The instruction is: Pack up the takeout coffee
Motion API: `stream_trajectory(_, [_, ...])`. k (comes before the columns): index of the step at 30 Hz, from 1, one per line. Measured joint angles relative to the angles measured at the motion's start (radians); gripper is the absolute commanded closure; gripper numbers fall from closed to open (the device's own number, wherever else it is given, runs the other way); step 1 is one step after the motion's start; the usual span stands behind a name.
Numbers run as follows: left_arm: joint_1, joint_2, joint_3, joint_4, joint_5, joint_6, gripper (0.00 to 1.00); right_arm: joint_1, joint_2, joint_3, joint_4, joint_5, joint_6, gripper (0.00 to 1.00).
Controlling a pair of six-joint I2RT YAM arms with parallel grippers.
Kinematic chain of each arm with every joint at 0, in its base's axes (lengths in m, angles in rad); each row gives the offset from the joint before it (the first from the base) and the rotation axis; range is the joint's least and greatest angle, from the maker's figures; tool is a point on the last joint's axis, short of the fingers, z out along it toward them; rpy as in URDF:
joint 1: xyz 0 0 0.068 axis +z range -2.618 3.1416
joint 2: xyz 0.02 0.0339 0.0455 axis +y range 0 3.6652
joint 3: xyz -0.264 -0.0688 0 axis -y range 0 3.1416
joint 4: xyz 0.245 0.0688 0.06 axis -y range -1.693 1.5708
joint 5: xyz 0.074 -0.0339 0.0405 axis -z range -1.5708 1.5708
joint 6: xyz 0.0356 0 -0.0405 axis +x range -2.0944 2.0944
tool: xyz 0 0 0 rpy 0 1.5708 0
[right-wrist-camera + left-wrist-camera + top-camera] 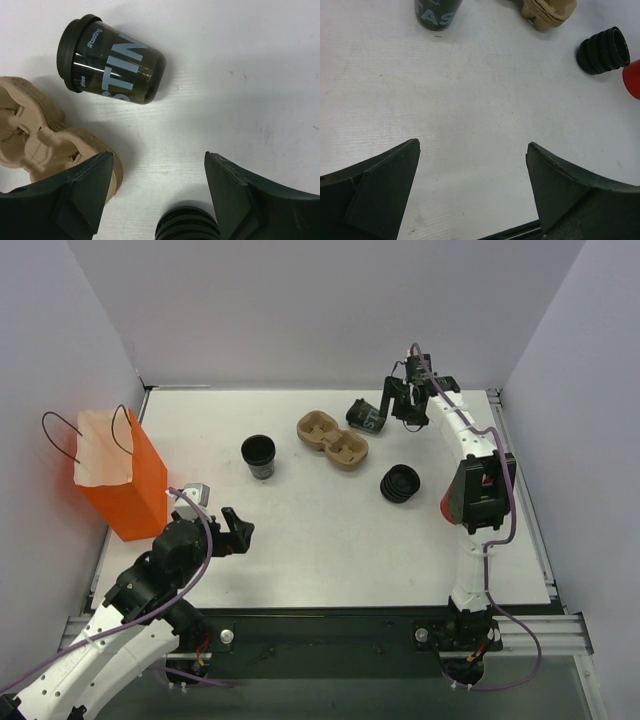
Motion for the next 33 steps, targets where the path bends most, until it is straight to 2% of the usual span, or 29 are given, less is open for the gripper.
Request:
stream_trajectory(5, [0.000,0.007,0.000,0.002,0.000,0.000,0.03,0.016,0.069,0.098,0.028,0.033,0.048,0.22])
stream_trajectory(10, [0.000,0.045,0.000,0.002,0.000,0.000,0.03,0.067,0.150,0.167,0.100,0.141,0.096,0.15])
stream_trajectory(15, [0.000,0.072,0.000,0.009,0.003,-0.001,0.03,0.129,0.228,0.187,0.256,0.188,0.100,0.08])
stream_trajectory(18, [0.000,0.088,0.000,0.018,0.007,-0.001,0.03,0.147,0.285,0.222,0.331,0.189,0.077,0.08])
stream_trajectory(26, [0.000,0.109,0.004,0.019,0.009,0.000,0.03,0.075,0.324,0.206,0.510,0.157,-0.011,0.06])
stream_trajectory(33, [0.001,0.112,0.011,0.036,0.009,0.000,0.03,-0.001,0.328,0.193,0.571,0.139,-0.082,0.04])
